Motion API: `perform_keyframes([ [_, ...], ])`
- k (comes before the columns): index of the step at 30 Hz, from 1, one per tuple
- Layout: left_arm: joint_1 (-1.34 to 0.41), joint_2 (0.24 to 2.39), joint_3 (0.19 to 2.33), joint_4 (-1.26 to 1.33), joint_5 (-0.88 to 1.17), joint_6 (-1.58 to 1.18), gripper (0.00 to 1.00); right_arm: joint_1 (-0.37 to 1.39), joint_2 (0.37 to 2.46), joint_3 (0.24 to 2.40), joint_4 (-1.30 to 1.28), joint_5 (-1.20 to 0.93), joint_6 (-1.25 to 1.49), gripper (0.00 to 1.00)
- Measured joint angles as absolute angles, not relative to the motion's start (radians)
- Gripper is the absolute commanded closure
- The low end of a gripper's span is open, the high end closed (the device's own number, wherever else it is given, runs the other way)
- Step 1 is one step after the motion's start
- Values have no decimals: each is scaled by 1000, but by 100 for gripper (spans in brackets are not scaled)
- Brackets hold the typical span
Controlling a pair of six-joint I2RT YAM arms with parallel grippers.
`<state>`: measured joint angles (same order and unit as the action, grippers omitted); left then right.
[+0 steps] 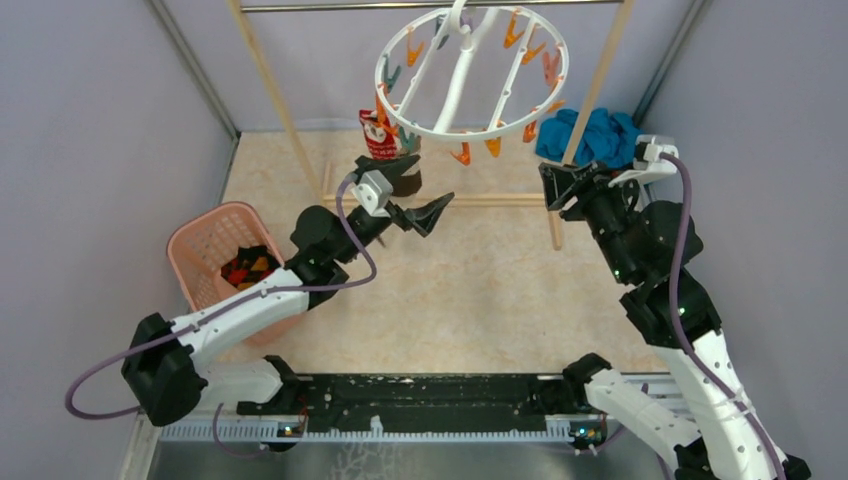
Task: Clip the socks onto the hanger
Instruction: Open the clamp at the hanger.
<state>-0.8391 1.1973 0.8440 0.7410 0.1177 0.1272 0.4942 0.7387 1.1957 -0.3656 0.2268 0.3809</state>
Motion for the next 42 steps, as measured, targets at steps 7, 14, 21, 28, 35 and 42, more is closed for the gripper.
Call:
perform_keyframes([
  [7,-801,1319,863,908,174,126,1,494,724,1195,-365,234,368,53],
  [14,-801,1448,925,1023,224,97,1,494,730,1191,-367,239,350,53],
  [21,-801,1551,977,1099,179,73,2,494,737,1191,-373,239,337,53],
  [28,-801,1658,1064,1150,160,18,10,494,732,1191,-386,239,338,53],
  [35,-819,1695,1100,1184,146,-26,26,494,731,1191,-391,241,337,53],
  [42,-825,1711,1118,1190,141,-38,41,494,726,1191,-391,244,336,53],
])
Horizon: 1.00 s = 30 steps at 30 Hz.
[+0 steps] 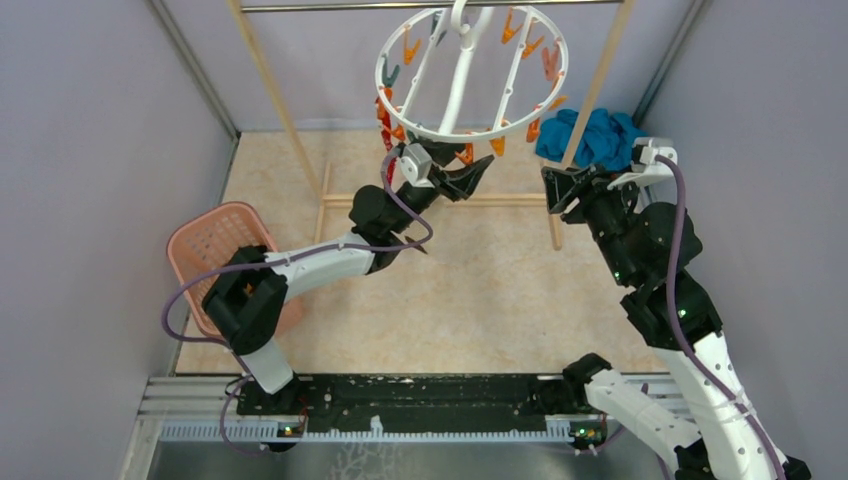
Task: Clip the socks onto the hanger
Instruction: Open the clamp at the hanger.
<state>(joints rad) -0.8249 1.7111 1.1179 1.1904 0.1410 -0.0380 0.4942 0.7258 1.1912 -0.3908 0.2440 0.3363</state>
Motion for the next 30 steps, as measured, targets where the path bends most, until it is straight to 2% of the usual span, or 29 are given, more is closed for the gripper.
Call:
perform_keyframes([
  [2,-825,1711,1116,1195,139,-38,41,494,726,1191,-390,244,337,53],
  [11,-825,1687,1051,1231,113,-38,58,494,727,1191,-390,242,337,53],
  [14,-825,1675,1033,1256,107,-49,71,494,728,1191,-390,240,338,53],
  [16,-825,1668,1025,1267,104,-52,83,494,728,1191,-390,239,341,53],
  [19,-825,1662,1015,1285,96,-60,90,494,728,1191,-390,238,342,53],
  [21,-825,1660,1011,1288,96,-60,99,494,728,1191,-390,237,342,53],
  [26,-825,1639,994,1285,98,-60,100,494,744,1195,-392,209,340,54],
  [30,-825,1591,991,1221,115,-67,100,494,839,1261,-415,114,329,54],
])
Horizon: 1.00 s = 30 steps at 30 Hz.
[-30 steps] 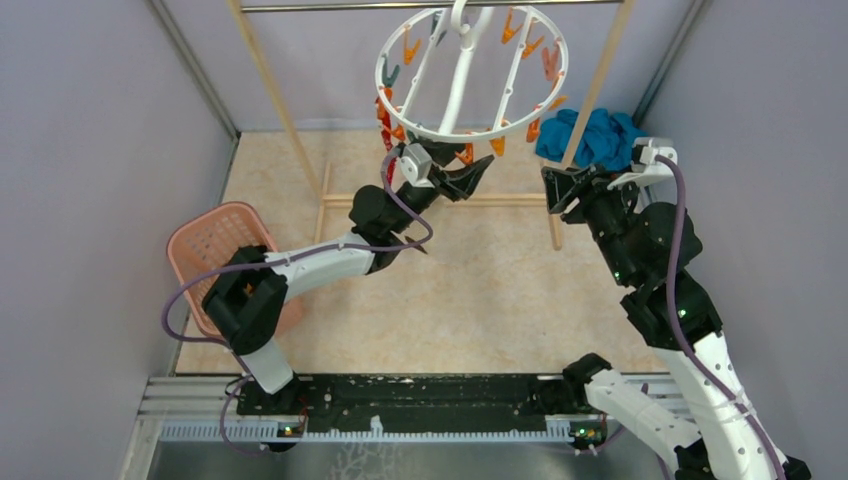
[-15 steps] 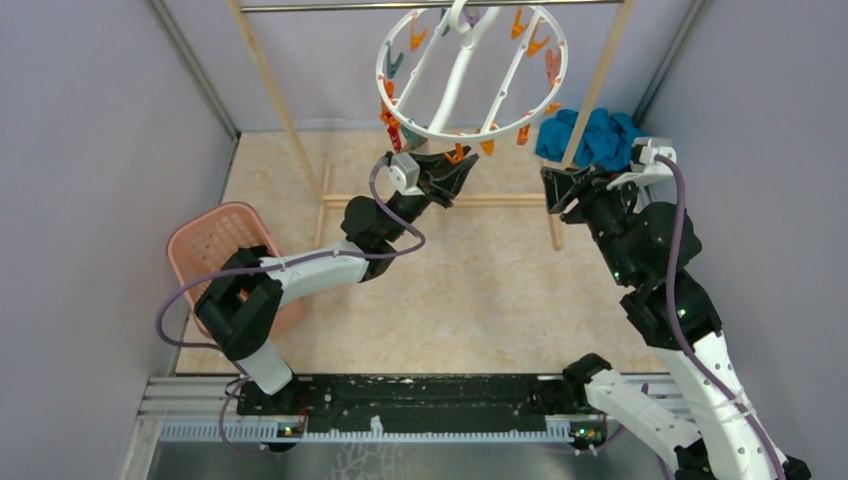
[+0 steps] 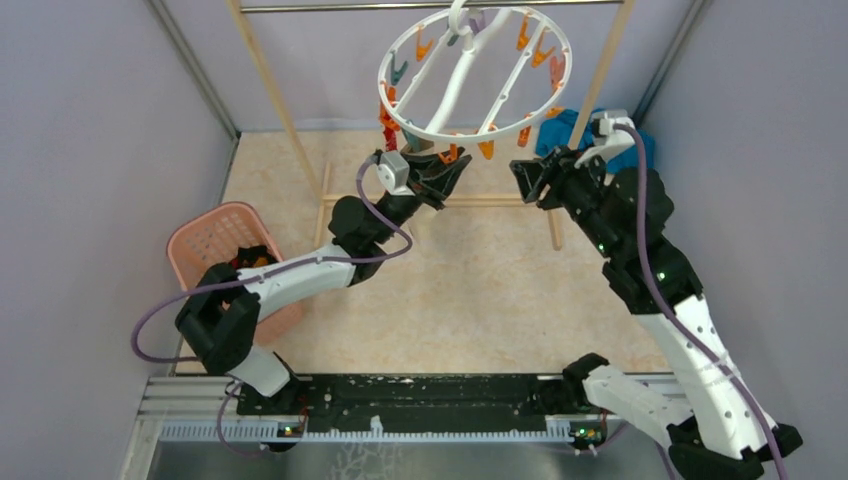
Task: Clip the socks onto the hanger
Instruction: Open the clamp at the hanger.
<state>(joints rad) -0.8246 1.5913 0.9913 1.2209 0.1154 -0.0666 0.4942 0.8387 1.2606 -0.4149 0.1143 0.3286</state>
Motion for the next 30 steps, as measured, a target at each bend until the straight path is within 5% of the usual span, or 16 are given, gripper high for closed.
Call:
perform_keyframes([
  [7,-825,1477,1027,980,165,-83,100,499,973,1352,-422,-28,324,43],
  [18,-825,1438,1105,671,176,-106,100,648,1087,1475,-393,-68,331,41],
  [24,-825,1438,1131,624,193,-130,100,652,1121,1475,-390,-63,332,30],
  [30,-823,1438,1133,600,194,-154,100,653,1139,1475,-393,-54,326,31],
])
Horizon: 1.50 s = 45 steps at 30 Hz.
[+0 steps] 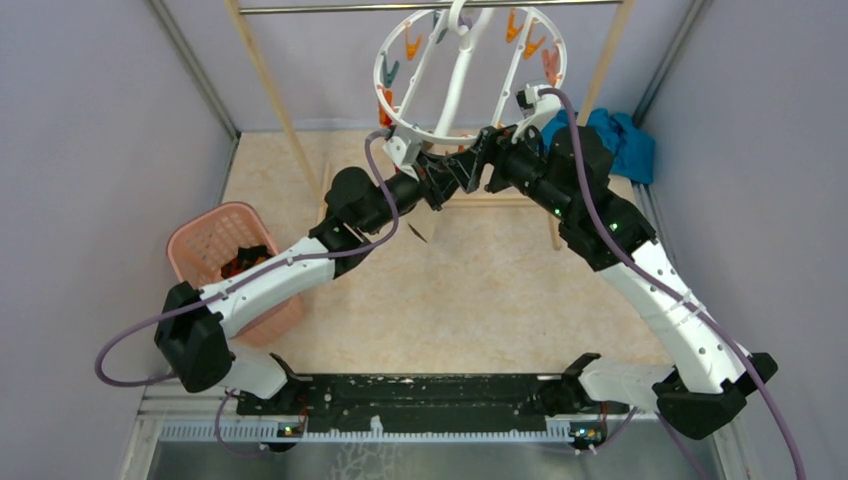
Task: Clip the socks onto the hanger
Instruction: Open the clamp at the hanger.
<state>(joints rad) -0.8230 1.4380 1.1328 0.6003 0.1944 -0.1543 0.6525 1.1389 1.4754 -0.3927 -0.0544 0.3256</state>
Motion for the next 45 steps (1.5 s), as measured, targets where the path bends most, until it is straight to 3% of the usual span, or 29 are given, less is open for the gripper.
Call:
perform_keyframes([
  [9,-823,1437,1158,553,205,-176,100,653,1177,1475,-388,-51,326,34],
  [12,-824,1436,1171,528,211,-176,100,653,1183,1475,-384,-41,326,51],
  [20,-825,1426,1180,472,208,-179,100,659,1201,1475,-380,-27,322,76],
  [25,-825,1407,1180,439,202,-180,100,661,1201,1475,-374,-22,317,100],
  [26,-825,1404,1180,432,199,-179,98,663,1201,1475,-373,-19,318,100],
  [30,-829,1387,1172,418,183,-174,75,667,1200,1475,-371,-19,318,100],
  [33,-832,1372,1160,417,173,-158,70,672,1200,1475,-371,-23,319,100],
  [35,-838,1360,1151,411,166,-136,80,672,1200,1475,-369,-28,325,100],
  [37,-842,1351,1146,402,144,-121,100,672,1200,1475,-367,-29,329,100],
  [45,-855,1341,1147,386,93,-68,100,672,1200,1474,-358,-38,337,100],
])
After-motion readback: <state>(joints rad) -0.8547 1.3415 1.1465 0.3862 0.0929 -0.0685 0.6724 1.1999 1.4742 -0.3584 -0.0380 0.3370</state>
